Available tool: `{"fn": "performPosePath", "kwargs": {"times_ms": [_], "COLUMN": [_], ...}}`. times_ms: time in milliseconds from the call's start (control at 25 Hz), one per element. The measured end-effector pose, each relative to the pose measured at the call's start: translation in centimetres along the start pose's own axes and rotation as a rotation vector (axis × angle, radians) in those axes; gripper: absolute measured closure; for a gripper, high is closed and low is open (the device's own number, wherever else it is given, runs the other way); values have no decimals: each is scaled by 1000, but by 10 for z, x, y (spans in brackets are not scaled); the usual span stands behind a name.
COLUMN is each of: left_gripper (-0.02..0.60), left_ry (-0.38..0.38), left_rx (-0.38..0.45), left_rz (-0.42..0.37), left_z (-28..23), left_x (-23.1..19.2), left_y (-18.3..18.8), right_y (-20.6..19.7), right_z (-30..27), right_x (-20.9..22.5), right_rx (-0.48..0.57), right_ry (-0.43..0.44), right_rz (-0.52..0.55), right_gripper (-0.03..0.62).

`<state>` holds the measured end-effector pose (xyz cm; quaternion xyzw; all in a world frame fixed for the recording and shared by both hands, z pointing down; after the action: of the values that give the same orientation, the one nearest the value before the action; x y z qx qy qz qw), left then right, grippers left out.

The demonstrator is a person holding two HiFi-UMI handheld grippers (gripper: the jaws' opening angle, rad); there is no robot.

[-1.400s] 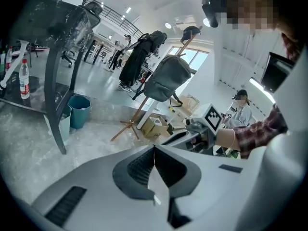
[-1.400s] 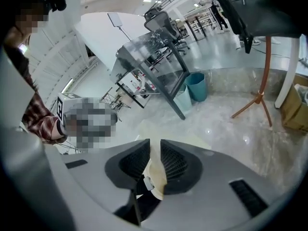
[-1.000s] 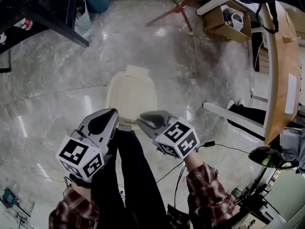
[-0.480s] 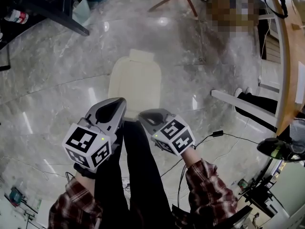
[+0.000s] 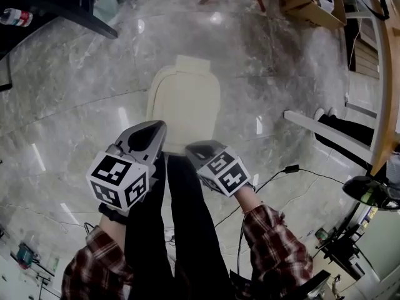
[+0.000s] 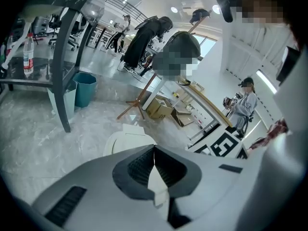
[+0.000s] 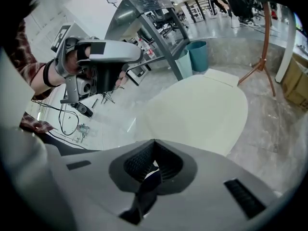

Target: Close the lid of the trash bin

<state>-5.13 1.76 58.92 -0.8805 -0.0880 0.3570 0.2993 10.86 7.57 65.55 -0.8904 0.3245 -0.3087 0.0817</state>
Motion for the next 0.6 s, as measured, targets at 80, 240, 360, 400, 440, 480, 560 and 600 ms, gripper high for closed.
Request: {"fn": "performPosePath", "kwargs": {"times_ms": [80, 240, 360, 400, 440, 480, 560, 600], "left_gripper": [569, 569, 569, 569, 569, 569, 569, 569], "left_ry": [0, -4, -8, -9, -8, -8, -7, -6], "left_rx": [-18, -39, -48, -50, -50, -50, -50, -50], "left_rz": [2, 1, 0, 0, 2, 4, 8, 9], "left_z": [-3, -9, -12, -13, -14, -14, -13, -13], "left_x": [-4, -10, -13, -14, -15, -15, -16, -17], "left_y": [-5, -11, -12, -12, -12, -12, -13, -13], "right_y": [-4, -8, -11, -12, -13, -13, -15, -16], "right_z": [-8, -21, -28, -30, -32, -34, -38, -39], "right_x": [3, 7, 10, 11, 12, 13, 13, 14], "right_rx": [-15, -41, -54, -58, -62, -67, -81, -88], "right_ry": [-5, -15, -18, -21, -26, -31, -41, -44], "right_rz": [-8, -15, -26, -28, -27, -21, -4, 3], "right_gripper": [580, 580, 580, 580, 580, 580, 580, 580]}}
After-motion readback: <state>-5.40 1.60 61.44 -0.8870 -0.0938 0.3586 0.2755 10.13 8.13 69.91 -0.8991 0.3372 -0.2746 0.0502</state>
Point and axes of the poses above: the fingertips, and each gripper's own axes: z backward along the fingers, x to its right, y out of its top, the point moved 8 cm from there along z, backward along the fingers, and after that the axes turned 2 degrees about x, right-handed, at the moved point
